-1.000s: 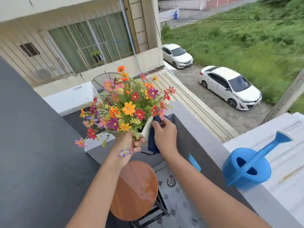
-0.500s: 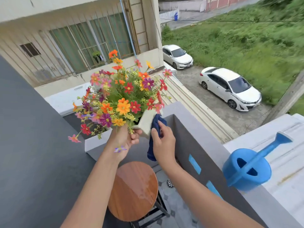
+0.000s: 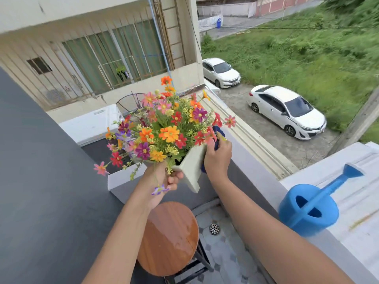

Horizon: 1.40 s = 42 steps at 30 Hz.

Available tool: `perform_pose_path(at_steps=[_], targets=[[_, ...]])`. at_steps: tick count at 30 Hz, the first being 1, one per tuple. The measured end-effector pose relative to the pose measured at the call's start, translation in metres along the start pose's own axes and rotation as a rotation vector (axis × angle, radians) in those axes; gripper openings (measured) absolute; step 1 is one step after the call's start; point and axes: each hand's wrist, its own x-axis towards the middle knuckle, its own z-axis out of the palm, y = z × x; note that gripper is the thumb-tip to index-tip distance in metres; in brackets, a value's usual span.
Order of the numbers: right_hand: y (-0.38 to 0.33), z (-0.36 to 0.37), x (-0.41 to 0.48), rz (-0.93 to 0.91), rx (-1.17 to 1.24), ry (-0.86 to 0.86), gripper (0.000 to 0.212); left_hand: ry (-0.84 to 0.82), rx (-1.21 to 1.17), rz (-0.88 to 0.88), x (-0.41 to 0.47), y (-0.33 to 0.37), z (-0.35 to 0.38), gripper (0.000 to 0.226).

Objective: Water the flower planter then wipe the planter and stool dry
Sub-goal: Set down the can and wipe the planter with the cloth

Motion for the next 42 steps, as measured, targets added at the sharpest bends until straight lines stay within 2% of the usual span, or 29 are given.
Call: perform_pose_path(at_steps=[1, 4, 7, 9, 11, 14, 15, 17, 21, 26, 29, 31, 34, 37, 42], targets=[[0.006, 0.002, -0.005, 0.033, 0.012, -0.015, 0.019, 0.009, 0.009, 0.006, 0.001, 0.001, 0.000, 0.033], [0.010, 0.004, -0.022, 0.066, 0.042, -0.049, 0.030, 0.040, 0.026, 0.016, 0.008, 0.000, -0.002, 0.032], [-0.004, 0.005, -0.042, -0.001, 0.122, -0.098, 0.014, 0.038, 0.033, 0.036, 0.014, -0.006, 0.000, 0.032], [-0.013, 0.008, -0.055, -0.012, 0.202, -0.098, 0.030, 0.090, 0.086, 0.078, 0.017, -0.009, 0.002, 0.029], [-0.017, 0.010, -0.057, 0.012, 0.278, -0.085, 0.032, 0.127, 0.093, 0.074, 0.026, -0.011, 0.001, 0.025], [-0.021, 0.009, -0.042, -0.002, 0.301, -0.057, 0.023, 0.116, 0.107, -0.039, 0.034, -0.007, 0.000, 0.033], [-0.023, 0.007, -0.034, -0.025, 0.308, -0.058, 0.016, 0.100, 0.124, -0.052, 0.034, -0.006, -0.002, 0.034], [-0.024, 0.001, -0.020, -0.050, 0.325, -0.091, 0.016, 0.058, 0.158, -0.017, 0.028, 0.000, -0.009, 0.030], [-0.021, -0.017, 0.012, -0.060, 0.246, -0.166, 0.027, 0.006, 0.195, 0.027, 0.016, 0.017, -0.026, 0.033], [-0.036, -0.046, 0.037, 0.101, 0.256, -0.453, 0.016, 0.002, 0.373, 0.023, 0.014, 0.028, -0.041, 0.039], [-0.044, -0.056, 0.042, 0.197, 0.200, -0.596, 0.028, -0.027, 0.429, 0.026, 0.014, 0.032, -0.046, 0.038], [-0.044, -0.055, 0.043, 0.196, 0.125, -0.669, 0.033, -0.034, 0.423, 0.010, 0.016, 0.030, -0.049, 0.045], [-0.043, -0.054, 0.046, 0.192, 0.013, -0.702, 0.012, -0.030, 0.441, -0.016, 0.017, 0.025, -0.048, 0.049], [-0.036, -0.058, 0.049, 0.222, -0.027, -0.712, 0.029, 0.000, 0.457, -0.046, 0.017, 0.023, -0.044, 0.051], [-0.030, -0.057, 0.041, 0.278, 0.074, -0.719, 0.008, 0.105, 0.375, -0.022, 0.023, 0.011, -0.049, 0.055]])
